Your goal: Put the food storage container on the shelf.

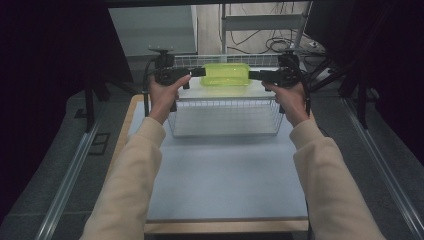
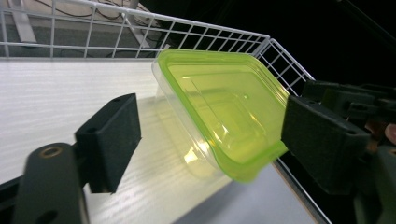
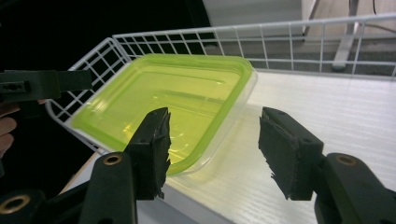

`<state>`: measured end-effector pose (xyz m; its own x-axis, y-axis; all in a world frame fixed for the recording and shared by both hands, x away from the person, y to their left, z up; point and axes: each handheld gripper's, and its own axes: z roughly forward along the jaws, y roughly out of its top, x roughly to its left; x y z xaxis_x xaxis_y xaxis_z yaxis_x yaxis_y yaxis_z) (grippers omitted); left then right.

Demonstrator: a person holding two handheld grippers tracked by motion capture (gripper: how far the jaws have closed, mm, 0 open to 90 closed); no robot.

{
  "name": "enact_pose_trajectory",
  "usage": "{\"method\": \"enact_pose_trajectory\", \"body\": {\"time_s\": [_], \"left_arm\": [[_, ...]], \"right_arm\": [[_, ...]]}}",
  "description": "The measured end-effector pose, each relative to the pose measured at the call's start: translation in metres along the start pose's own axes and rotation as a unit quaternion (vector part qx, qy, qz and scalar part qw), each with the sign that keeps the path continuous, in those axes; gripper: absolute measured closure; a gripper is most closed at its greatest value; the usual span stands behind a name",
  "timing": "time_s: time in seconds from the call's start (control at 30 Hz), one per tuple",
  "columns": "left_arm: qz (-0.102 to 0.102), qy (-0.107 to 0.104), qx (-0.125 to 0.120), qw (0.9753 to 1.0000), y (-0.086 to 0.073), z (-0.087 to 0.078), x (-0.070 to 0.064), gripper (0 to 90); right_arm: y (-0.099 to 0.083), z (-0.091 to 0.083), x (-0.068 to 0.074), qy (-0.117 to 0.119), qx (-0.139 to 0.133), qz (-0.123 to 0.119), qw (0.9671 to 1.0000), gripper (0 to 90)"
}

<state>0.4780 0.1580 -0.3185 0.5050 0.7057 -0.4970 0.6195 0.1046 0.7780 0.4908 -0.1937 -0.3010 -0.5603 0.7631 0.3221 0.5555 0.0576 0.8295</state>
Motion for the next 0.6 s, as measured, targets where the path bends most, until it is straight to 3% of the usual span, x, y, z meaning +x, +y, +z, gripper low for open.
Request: {"method": "enact_pose_trajectory", "body": {"time_s": [0.13,0.3,0.43,0.6], "left_arm": [[0.003,-0.011,-0.010,0.9999,-0.010,-0.018,-0.005,17.2],[0.034,-0.013,-0.012,0.9993,-0.031,-0.043,-0.021,17.6],[0.053,-0.030,-0.008,0.9981,-0.056,-0.062,-0.034,18.3],[0.060,-0.056,0.001,0.9966,-0.096,-0.078,-0.043,19.1]], "right_arm": [[-0.006,-0.013,0.006,0.013,-0.003,-0.016,0.9998,39.1],[-0.025,-0.030,0.013,0.034,-0.003,-0.046,0.9984,35.6],[-0.046,-0.041,0.019,0.047,-0.006,-0.067,0.9967,31.8],[-0.079,-0.053,0.026,0.066,-0.001,-0.094,0.9934,29.2]]}}
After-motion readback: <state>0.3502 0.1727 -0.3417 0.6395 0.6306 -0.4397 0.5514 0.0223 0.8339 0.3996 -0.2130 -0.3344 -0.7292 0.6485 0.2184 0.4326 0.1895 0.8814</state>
